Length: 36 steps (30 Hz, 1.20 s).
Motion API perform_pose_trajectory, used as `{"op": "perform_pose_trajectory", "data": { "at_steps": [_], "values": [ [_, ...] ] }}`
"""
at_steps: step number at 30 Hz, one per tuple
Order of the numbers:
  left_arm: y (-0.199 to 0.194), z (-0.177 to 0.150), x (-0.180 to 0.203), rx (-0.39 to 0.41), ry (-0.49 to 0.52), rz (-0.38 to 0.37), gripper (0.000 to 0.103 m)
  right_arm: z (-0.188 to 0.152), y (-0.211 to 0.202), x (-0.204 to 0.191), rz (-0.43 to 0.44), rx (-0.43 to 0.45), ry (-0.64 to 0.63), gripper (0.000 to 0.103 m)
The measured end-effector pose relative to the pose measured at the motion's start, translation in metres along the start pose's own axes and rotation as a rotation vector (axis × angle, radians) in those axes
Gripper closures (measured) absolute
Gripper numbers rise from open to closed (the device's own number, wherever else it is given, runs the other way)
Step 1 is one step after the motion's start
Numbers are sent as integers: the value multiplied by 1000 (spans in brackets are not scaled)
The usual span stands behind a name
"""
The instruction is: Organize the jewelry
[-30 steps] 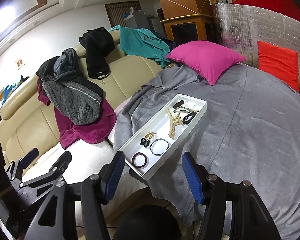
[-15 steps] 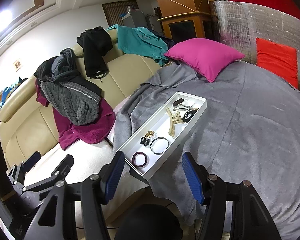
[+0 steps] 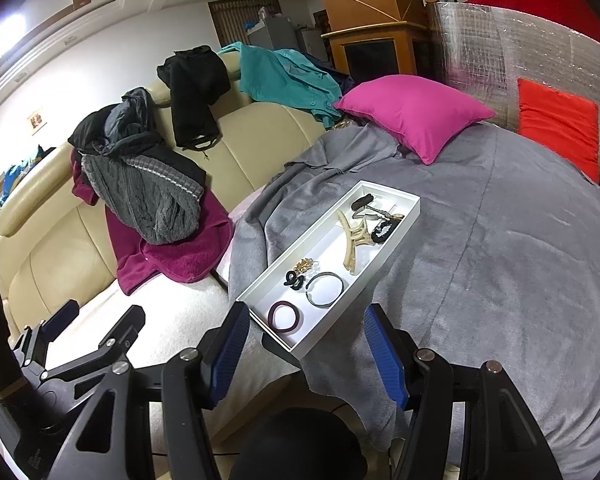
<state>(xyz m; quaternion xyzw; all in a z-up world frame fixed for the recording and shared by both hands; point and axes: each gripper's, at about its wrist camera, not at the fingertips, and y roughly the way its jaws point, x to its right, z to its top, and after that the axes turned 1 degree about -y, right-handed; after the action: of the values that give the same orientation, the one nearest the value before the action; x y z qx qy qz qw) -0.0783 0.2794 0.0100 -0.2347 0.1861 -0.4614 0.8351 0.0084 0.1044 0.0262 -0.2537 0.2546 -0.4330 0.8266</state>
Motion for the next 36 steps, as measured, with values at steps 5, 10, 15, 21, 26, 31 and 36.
{"op": "perform_pose_trajectory", "data": {
  "at_steps": [5,10,15,21,26,31,36],
  "values": [
    [2,0,-4,-2,-12,0,5,2,5,-5,3,-10,-5,39],
    [1,0,-8,0,-22,7,5,2,7,-10,4,-14,-11,39],
    [2,-1,-10,-2,-25,10,5,2,9,-13,4,-17,-16,39],
    [4,-1,-12,-9,-26,11,5,1,10,-14,4,-18,-14,39],
    [4,-2,-12,-9,-26,14,5,1,10,-14,4,-17,-10,39],
    [6,-3,-12,-10,-27,15,5,1,10,-13,5,-17,-10,39],
    [6,-4,-12,-11,-28,15,5,0,11,-14,6,-20,-9,39]
  ]
}}
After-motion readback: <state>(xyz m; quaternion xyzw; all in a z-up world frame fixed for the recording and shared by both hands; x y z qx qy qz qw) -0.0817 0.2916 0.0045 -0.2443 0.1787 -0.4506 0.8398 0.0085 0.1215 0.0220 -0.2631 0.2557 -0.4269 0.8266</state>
